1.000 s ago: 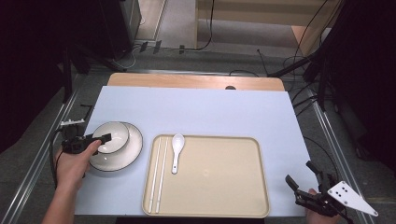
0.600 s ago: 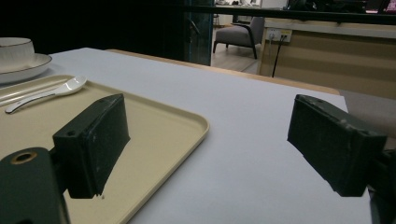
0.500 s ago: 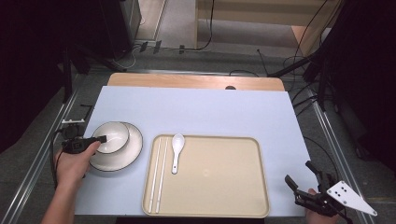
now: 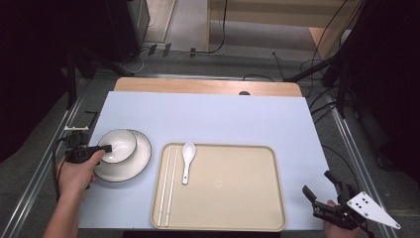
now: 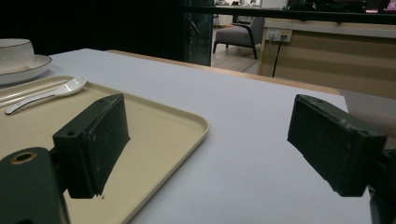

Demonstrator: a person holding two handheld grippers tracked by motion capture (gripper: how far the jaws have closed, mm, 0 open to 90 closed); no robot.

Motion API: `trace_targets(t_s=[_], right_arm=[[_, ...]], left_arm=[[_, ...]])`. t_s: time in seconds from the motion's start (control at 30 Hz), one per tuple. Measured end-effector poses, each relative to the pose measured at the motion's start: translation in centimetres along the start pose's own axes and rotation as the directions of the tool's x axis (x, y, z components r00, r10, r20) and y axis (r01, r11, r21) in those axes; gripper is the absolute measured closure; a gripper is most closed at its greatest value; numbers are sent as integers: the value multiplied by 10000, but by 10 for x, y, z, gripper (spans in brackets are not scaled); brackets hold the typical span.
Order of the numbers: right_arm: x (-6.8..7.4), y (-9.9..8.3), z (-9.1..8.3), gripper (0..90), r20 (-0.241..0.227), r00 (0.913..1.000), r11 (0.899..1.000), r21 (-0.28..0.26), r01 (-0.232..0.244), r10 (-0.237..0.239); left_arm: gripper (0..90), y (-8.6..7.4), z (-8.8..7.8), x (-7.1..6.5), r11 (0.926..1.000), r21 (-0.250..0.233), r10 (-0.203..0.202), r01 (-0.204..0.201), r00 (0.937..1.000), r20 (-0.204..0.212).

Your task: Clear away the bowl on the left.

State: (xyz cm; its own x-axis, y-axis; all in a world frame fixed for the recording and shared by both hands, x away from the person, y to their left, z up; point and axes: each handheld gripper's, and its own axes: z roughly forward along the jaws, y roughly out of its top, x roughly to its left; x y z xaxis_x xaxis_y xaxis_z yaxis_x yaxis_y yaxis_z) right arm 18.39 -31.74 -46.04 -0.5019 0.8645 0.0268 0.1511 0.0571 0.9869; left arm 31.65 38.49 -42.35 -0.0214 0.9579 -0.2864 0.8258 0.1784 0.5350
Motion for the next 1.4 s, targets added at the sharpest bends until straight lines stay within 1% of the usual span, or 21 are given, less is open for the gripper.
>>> trace_targets(t_s=[0.1, 0.17, 0.27, 0.3, 0.37, 0.43, 0.57, 0.63, 0.7, 0.73, 0.77, 0.83, 0.87, 0.9, 0.97, 1.03, 1.1, 1.23, 1.4], right_arm=[[0, 0, 0, 129, -5, 10000, 10000, -8, 22, -22], [-1, 0, 0, 129, 21, 10000, 10000, -9, 3, -3], [-1, 0, 0, 129, 36, 10000, 10000, -12, 8, -8], [-1, 0, 0, 129, 35, 10000, 10000, -5, -37, 37], [-1, 0, 0, 129, 16, 10000, 10000, -19, 30, -30], [0, 0, 0, 129, 25, 10000, 10000, -15, 33, -33], [-1, 0, 0, 129, 31, 10000, 10000, 1, 18, -18], [-1, -1, 0, 129, 32, 10000, 10000, -5, -34, 34], [-1, 0, 0, 129, 39, 10000, 10000, 16, -3, 3], [-1, 0, 0, 129, 40, 10000, 10000, 21, -2, 2], [-1, 0, 0, 129, 41, 10000, 10000, 36, -2, 2], [-1, 0, 0, 129, 33, 10000, 10000, 32, -16, 16], [-1, 0, 0, 129, 26, 10000, 10000, 30, -18, 18], [-1, 0, 0, 129, 27, 10000, 10000, 10, 16, -16], [-1, 0, 0, 129, 29, 10000, 10000, 19, 28, -28], [-1, 0, 0, 129, 41, 10000, 10000, 3, 9, -9], [-1, 0, 0, 129, 46, 10000, 10000, -9, 34, -33], [-1, 0, 0, 129, 35, 10000, 10000, -19, 43, -43], [-1, 0, -1, 129, 47, 10000, 10000, -12, 32, -32]], left_arm=[[805, 1, 0, 1, 10000, -57, -48, 49, 9998, 198], [813, 1, 0, 0, 9999, -94, 59, -57, 9996, 284], [815, 0, -1, -2, 9994, -196, 296, -291, 9992, 252], [817, 0, -2, -2, 9993, -214, 319, -313, 9990, 299], [821, -1, -3, 0, 9990, -256, 368, -358, 9985, 417], [828, -3, -6, 1, 9985, -467, 313, -287, 9980, 557], [829, -6, -8, 3, 9982, -405, 481, -452, 9961, 737], [829, -7, -9, 3, 9979, -466, 487, -448, 9950, 877], [830, -8, -12, 2, 9967, -580, 609, -559, 9943, 873], [830, -9, -13, 1, 9955, -722, 675, -616, 9944, 819], [830, -10, -16, -1, 9928, -913, 850, -775, 9931, 811], [830, -10, -18, -2, 9924, -980, 841, -748, 9920, 945], [830, -10, -20, -3, 9907, -1135, 862, -750, 9915, 970], [830, -10, -22, -4, 9916, -1166, 690, -566, 9921, 1048], [830, -10, -25, -3, 9909, -1281, 574, -404, 9896, 1321], [830, -12, -29, -5, 9893, -1411, 571, -381, 9894, 1337], [830, -13, -32, -7, 9873, -1527, 648, -430, 9879, 1411], [831, -16, -37, -12, 9866, -1557, 757, -496, 9832, 1663], [831, -20, -39, -24, 9856, -1487, 1079, -808, 9769, 1844]])
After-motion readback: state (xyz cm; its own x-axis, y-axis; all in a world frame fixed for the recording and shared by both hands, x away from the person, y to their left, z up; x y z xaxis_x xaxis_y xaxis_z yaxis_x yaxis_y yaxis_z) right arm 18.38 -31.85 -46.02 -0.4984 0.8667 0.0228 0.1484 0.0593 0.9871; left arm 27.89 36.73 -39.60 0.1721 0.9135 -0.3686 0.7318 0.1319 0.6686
